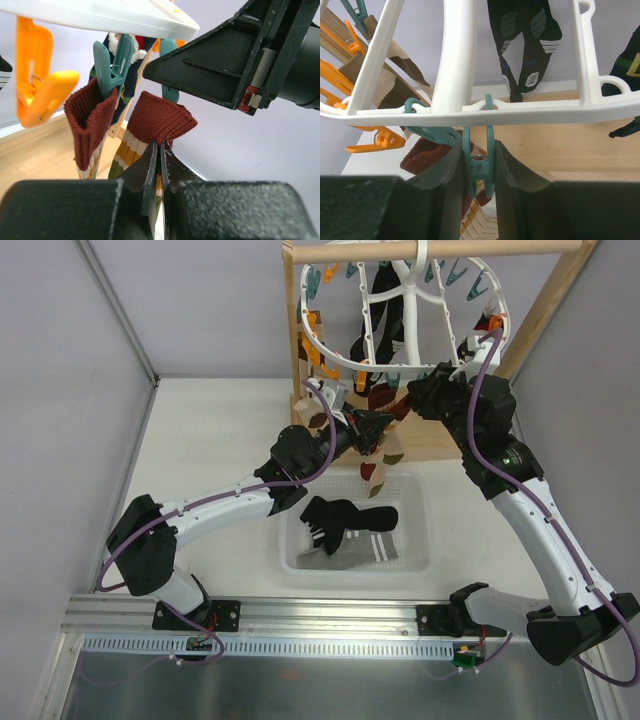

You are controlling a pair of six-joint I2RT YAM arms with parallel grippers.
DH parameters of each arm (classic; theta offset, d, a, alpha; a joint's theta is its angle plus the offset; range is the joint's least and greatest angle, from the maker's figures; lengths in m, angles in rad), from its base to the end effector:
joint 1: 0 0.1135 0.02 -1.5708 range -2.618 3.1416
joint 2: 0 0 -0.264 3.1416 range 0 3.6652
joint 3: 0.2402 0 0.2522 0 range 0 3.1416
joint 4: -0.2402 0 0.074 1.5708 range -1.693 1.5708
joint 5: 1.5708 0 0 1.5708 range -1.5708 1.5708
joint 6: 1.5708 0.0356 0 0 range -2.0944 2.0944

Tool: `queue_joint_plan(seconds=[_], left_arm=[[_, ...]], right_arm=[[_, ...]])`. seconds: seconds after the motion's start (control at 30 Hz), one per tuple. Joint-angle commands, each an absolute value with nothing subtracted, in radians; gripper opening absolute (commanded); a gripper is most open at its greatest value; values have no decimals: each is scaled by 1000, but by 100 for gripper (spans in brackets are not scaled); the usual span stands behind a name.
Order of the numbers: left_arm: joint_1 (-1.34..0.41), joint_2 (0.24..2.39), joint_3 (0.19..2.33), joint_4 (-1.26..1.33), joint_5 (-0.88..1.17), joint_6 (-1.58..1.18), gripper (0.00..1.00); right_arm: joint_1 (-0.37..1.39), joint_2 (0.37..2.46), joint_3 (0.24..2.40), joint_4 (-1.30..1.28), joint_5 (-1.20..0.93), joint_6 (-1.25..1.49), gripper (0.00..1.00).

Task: Clip the socks to the hanger
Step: Clamp the sock onto the hanger.

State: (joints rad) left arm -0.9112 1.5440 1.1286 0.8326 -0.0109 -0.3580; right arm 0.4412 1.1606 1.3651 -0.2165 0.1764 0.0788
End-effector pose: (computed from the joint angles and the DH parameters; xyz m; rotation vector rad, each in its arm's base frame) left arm 0.2218 -0.2854 0.3779 0.3249 1.1820 -1.1117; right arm 0.2300 0.1017 0.4628 -0.1492 1.5819 0.2668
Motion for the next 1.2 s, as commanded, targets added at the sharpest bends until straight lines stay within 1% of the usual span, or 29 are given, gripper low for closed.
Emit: queue_joint_plan(seconds=[0.0, 0.5, 0.8, 1.17], left_arm=[[-923, 1511, 1118, 905, -43, -336, 0], [-937, 1522, 1118, 905, -57, -325, 0], [-942, 1526, 1124, 936, -106, -322, 0], [-945, 1537, 1140, 943, -83, -325, 0]], right_arm=[[439, 1149, 1384, -284, 239, 126, 1], [439, 1144, 1373, -285, 241, 124, 1], [437, 1140, 1365, -288, 250, 123, 1], [437, 1140, 1370, -285, 250, 123, 1]])
